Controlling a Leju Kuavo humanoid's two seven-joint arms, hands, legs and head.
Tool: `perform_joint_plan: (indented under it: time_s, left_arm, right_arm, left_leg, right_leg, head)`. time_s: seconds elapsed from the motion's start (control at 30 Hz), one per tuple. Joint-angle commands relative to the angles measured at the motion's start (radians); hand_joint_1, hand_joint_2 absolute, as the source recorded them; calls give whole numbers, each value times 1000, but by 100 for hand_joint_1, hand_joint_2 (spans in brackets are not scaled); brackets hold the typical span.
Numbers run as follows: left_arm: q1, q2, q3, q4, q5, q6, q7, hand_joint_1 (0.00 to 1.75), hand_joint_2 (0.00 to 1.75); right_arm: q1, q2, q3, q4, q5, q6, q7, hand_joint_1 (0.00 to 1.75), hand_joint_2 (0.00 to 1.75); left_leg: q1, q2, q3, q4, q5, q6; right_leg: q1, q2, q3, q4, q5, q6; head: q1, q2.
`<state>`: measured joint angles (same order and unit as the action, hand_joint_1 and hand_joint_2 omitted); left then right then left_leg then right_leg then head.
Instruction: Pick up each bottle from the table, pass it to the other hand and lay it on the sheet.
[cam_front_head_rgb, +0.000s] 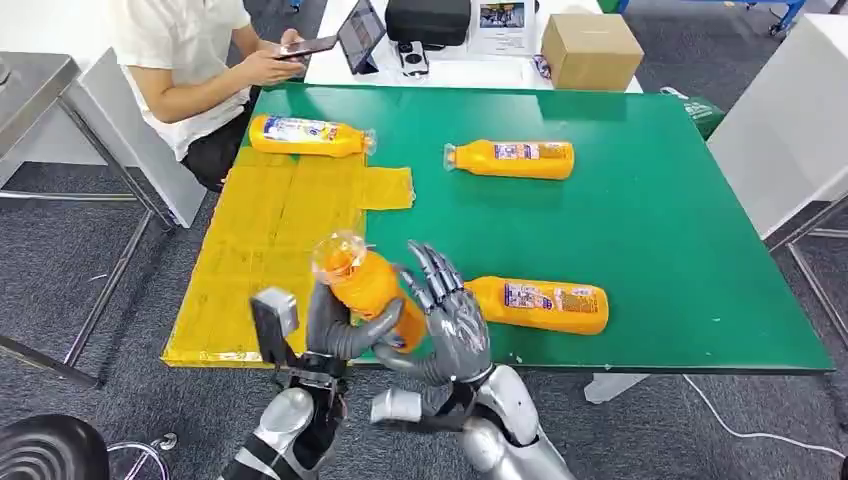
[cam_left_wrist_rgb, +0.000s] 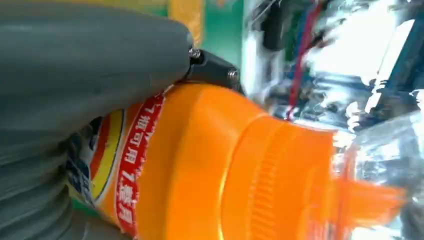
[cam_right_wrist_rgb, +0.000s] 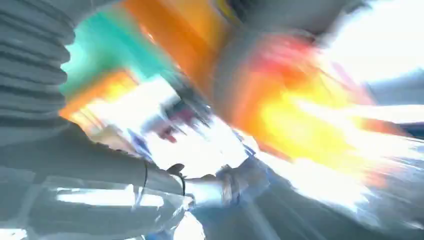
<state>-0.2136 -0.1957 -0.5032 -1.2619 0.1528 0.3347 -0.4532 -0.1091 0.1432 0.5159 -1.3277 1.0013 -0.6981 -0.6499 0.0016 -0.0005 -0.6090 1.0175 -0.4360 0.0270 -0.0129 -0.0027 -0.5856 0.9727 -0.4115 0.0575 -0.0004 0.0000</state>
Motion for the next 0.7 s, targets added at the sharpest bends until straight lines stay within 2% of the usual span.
perform_joint_plan:
  time_s: [0.03, 0.1, 0.2, 0.3, 0.33, 0.53, 0.7]
  left_arm:
    - [-38, 75, 71, 90, -235, 20, 105, 175, 175]
    - [-52, 76, 115, 130, -234, 35, 104, 175, 175]
    - [-77, 91, 147, 171, -309, 97, 90, 175, 175]
    - [-125, 135, 116, 237, -598, 206, 187, 175, 175]
    - [-140, 134, 130, 261, -637, 196, 210, 175, 175]
    - [-211, 133, 130, 386, -756, 102, 279, 175, 175]
    - [-211, 133, 130, 386, -756, 102, 279, 175, 175]
  right_arm:
    - [101, 190, -562, -603, -66, 0, -48, 0, 0]
    - [79, 198, -675, -648, -124, 0, -48, 0, 0]
    - [73, 187, -709, -648, -167, 0, -48, 0, 0]
    - [87, 183, -654, -638, -189, 0, -48, 0, 0]
    - [95, 183, -623, -631, -197, 0, -48, 0, 0]
    - [110, 176, -572, -584, -202, 0, -48, 0, 0]
    - [110, 176, -572, -584, -202, 0, -48, 0, 0]
  left_leg:
    - [0, -5, -3, 2, 0, -2]
    - [-1, -7, -3, 1, 2, -1]
    - [0, -5, 0, 0, 2, -1]
    - [0, -5, 2, -1, 1, -2]
    - [-1, -4, 2, -1, 2, -2]
    - [0, 0, 5, -2, 2, -2]
    - [0, 2, 7, -3, 3, -2]
  right_leg:
    - [0, -5, -2, 4, -3, -2]
    - [-1, -7, -3, 3, -2, -1]
    - [0, -6, 1, 0, -1, -2]
    - [-1, -6, 3, 1, -2, -4]
    - [-1, -5, 3, 1, -2, -4]
    - [0, -1, 3, 0, 0, -4]
    - [0, 0, 5, 1, 1, -3]
  head:
    - [0, 0]
    - [0, 0]
    - [1, 0]
    - [1, 0]
    - [1, 0]
    - [0, 0]
    - [1, 0]
